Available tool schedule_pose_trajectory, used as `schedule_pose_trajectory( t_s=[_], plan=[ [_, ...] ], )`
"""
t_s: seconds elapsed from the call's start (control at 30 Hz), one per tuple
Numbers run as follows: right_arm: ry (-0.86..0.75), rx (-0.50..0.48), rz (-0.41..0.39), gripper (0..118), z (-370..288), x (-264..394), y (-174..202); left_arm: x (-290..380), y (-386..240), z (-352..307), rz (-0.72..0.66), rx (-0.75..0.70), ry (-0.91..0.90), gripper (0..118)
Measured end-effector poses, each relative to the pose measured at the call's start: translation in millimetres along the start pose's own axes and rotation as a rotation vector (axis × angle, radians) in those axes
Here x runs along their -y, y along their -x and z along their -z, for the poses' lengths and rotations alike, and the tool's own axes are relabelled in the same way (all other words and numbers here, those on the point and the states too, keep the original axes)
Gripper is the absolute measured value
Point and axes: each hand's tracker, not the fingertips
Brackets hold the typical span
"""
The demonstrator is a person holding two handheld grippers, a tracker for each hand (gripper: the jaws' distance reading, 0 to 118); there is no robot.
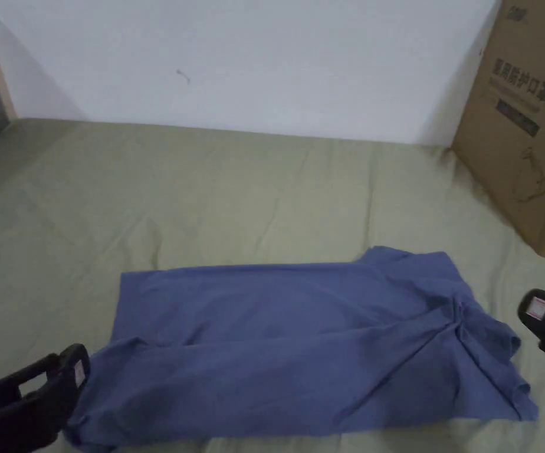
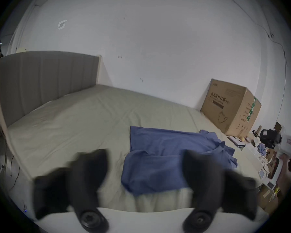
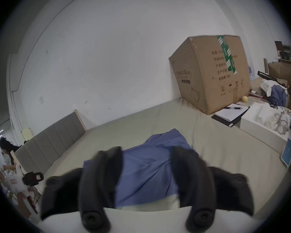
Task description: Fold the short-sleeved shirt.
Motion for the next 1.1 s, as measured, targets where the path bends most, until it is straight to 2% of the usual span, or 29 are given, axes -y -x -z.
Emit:
schedule_pose_trajectory(
  t_s=[0.03, 0.07, 0.1, 0.17, 0.2, 0.27, 0.37, 0.4, 0.43, 0.47, 0.5, 0.53, 0.6, 0.63, 0.77, 0.83, 0.87, 0.97, 1.0, 1.03, 1.1],
  plan=[
    [0.003, 0.011, -0.01, 30, -13.3, 5.3, 4.4, 4.2, -1.6, -15.9, -0.007, -0.002, 0.001, 41],
    [0.002, 0.02, -0.023, 0, -21.0, 9.6, 13.9, 6.1, -4.0, -23.8, -0.005, -0.018, 0.006, 4],
    [0.019, 0.03, -0.043, 0, -28.6, 14.1, 18.6, 7.4, -11.4, -32.8, 0.004, -0.041, 0.018, 0],
    [0.054, 0.032, -0.099, 0, -41.5, 19.0, 27.3, 10.2, -6.6, -42.2, -0.011, -0.04, 0.031, 0],
    [0.065, 0.018, -0.106, 0, -40.6, 19.9, 29.1, 9.4, -3.8, -43.4, -0.047, 0.0, 0.046, 0],
    [0.062, -0.008, -0.101, 0, -45.6, 22.1, 34.2, -0.5, 3.1, -33.8, -0.049, -0.067, 0.055, 0],
    [0.095, -0.026, -0.124, 0, -38.6, 22.1, 37.3, -20.0, 15.4, 19.3, -0.047, -0.07, 0.324, 0],
    [0.107, -0.037, -0.128, 0, -37.7, 22.4, 39.8, -21.2, 21.6, 41.2, -0.075, -0.069, 0.417, 4],
    [0.124, -0.059, -0.128, 0, -36.8, 22.8, 42.2, -17.9, 29.3, 62.5, -0.112, -0.06, 0.492, 20],
    [0.137, -0.071, -0.12, 0, -32.2, 20.9, 43.6, -14.0, 36.2, 79.2, -0.14, -0.048, 0.533, 50],
    [0.148, -0.08, -0.114, 0, -31.3, 21.9, 45.6, -7.9, 43.7, 97.0, -0.165, -0.045, 0.572, 92],
    [0.156, -0.093, -0.107, 0, -30.6, 23.6, 47.4, -1.3, 47.6, 113.7, -0.156, -0.089, 0.611, 102],
    [0.179, -0.111, -0.095, 0, -26.4, 26.0, 43.6, 12.4, 52.6, 137.7, -0.124, -0.15, 0.666, 115],
    [0.191, -0.114, -0.096, 0, -24.6, 28.2, 44.7, 14.3, 46.9, 141.3, -0.101, -0.146, 0.645, 117],
    [0.229, -0.116, -0.126, 0, -14.5, 34.8, 42.3, 43.7, 50.2, 182.1, -0.002, -0.172, 0.821, 114],
    [0.239, -0.109, -0.142, 0, -8.7, 36.8, 43.9, 48.2, 37.4, 180.5, 0.117, -0.195, 0.766, 112],
    [0.244, -0.105, -0.142, 0, -6.2, 37.2, 39.3, 46.2, 29.4, 174.1, 0.153, -0.148, 0.708, 104],
    [0.254, -0.106, -0.133, 0, 0.2, 38.6, 39.3, 44.9, 5.0, 153.1, 0.201, -0.039, 0.653, 31],
    [0.251, -0.099, -0.13, 0, 0.7, 39.0, 34.4, 46.6, 2.8, 152.4, 0.225, -0.06, 0.654, 5],
    [0.247, -0.091, -0.123, 0, 2.0, 37.7, 31.9, 41.2, -2.2, 149.2, 0.186, 0.015, 0.677, 5],
    [0.214, -0.077, -0.075, 0, 5.7, 28.0, 20.9, 38.8, -0.8, 148.8, 0.148, -0.005, 0.686, 4]
  ],
)
